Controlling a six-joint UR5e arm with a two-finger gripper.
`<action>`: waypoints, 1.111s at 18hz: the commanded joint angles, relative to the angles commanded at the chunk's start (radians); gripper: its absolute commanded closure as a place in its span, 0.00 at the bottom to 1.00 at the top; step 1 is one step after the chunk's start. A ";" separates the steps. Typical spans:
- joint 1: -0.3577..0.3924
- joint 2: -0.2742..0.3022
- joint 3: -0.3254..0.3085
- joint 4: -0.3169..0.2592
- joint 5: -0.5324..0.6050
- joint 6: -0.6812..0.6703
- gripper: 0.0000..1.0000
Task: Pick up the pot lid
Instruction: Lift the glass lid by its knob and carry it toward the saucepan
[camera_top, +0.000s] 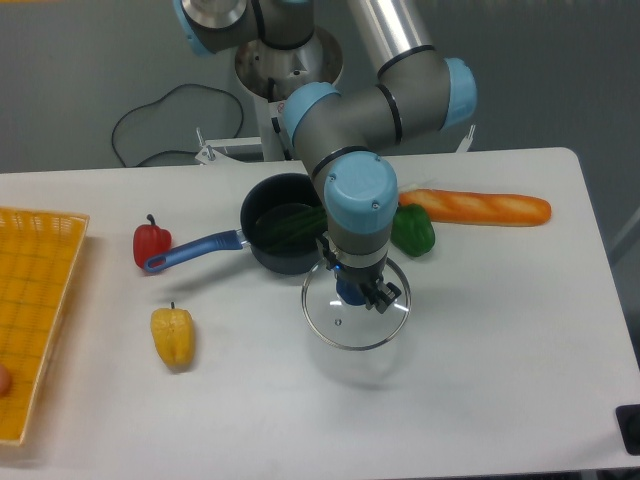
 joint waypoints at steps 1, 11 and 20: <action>0.000 0.000 0.002 0.000 0.000 0.000 0.62; -0.015 0.038 -0.005 -0.038 -0.002 0.000 0.62; -0.017 0.041 0.000 -0.032 -0.012 -0.003 0.62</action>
